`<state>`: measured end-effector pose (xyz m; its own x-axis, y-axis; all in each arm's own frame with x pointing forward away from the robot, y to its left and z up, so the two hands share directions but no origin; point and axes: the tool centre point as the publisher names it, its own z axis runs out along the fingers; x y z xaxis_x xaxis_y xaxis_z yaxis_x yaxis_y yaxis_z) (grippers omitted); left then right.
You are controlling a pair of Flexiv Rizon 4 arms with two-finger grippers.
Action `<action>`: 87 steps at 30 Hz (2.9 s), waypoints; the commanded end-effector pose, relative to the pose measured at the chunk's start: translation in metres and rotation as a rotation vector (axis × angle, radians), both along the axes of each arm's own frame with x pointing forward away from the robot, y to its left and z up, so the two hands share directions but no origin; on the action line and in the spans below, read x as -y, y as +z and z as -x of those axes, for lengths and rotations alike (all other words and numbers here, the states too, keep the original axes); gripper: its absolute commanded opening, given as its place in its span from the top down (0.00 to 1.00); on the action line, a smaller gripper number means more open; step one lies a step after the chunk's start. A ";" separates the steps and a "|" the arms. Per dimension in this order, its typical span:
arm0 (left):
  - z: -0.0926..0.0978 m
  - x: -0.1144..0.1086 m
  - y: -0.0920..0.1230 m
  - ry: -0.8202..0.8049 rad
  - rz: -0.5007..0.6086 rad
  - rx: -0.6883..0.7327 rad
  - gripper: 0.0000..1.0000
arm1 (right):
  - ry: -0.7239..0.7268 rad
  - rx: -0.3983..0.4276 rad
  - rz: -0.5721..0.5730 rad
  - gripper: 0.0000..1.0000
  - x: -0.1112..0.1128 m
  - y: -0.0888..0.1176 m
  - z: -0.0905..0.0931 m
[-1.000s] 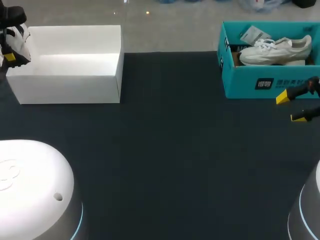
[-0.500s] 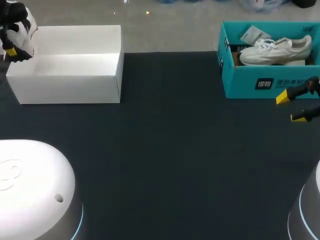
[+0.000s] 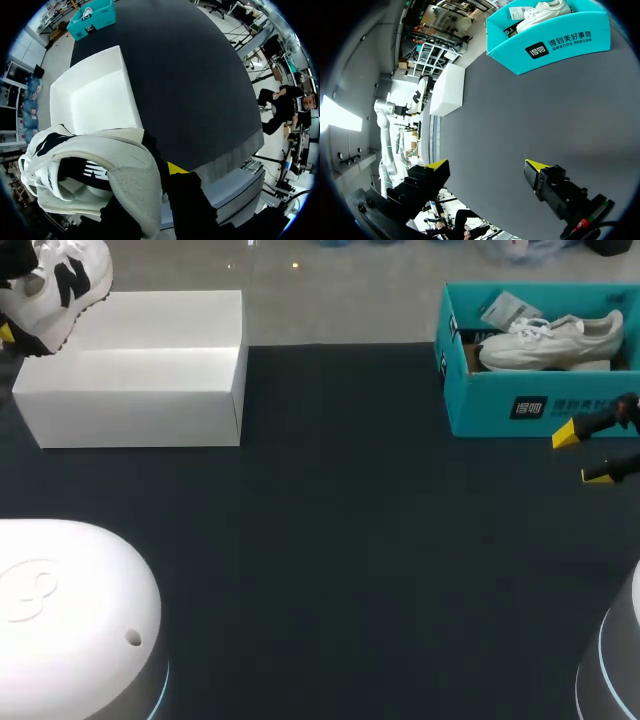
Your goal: Take the shoe out of the shoebox, open the shoe tongue, remove and reinsert the insole, then place the shoe into the shoebox
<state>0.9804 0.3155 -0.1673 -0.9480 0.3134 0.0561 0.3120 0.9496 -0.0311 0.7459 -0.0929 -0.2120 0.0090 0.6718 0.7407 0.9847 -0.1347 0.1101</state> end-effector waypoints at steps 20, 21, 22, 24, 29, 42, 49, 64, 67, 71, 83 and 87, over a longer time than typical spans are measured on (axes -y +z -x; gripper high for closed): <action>0.003 0.007 0.015 -1.678 0.120 0.005 1.00 | -0.003 0.000 0.003 0.00 -0.001 0.000 0.001; 0.003 0.007 0.015 -1.678 0.120 0.005 1.00 | -0.003 0.000 0.003 0.00 -0.001 0.000 0.001; 0.003 0.007 0.015 -1.678 0.120 0.005 1.00 | -0.003 0.000 0.003 0.00 -0.001 0.000 0.001; 0.003 0.007 0.015 -1.678 0.120 0.005 1.00 | -0.003 0.000 0.003 0.00 -0.001 0.000 0.001; 0.003 0.007 0.015 -1.678 0.120 0.005 1.00 | -0.003 0.000 0.003 0.00 -0.001 0.000 0.001; -0.029 0.006 -0.009 -1.511 0.031 0.115 1.00 | -0.003 0.000 0.003 0.00 -0.001 0.000 0.001; -0.036 -0.002 -0.005 -1.402 0.020 0.102 1.00 | -0.003 0.000 0.003 0.00 -0.001 0.000 0.001; -0.094 -0.013 -0.045 -1.377 -0.034 0.097 1.00 | -0.003 0.000 0.003 0.00 -0.001 0.000 0.001; -0.110 -0.017 -0.058 -1.379 -0.048 0.083 1.00 | -0.003 0.000 0.003 0.00 -0.001 0.000 0.001; -0.123 -0.019 -0.070 -1.378 -0.063 0.077 1.00 | -0.003 0.000 0.003 0.00 -0.001 0.000 0.001; -0.129 -0.010 -0.082 -1.305 -0.049 0.095 1.00 | -0.003 0.000 0.003 0.00 -0.001 0.000 0.001; -0.125 -0.007 -0.097 -1.321 -0.043 0.087 1.00 | -0.003 0.000 0.003 0.00 -0.001 0.000 0.001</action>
<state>1.1052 0.3232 -0.2552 0.0654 0.9970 0.0411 0.9963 -0.0675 0.0525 0.7459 -0.0929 -0.2120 0.0090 0.6718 0.7407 0.9847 -0.1347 0.1102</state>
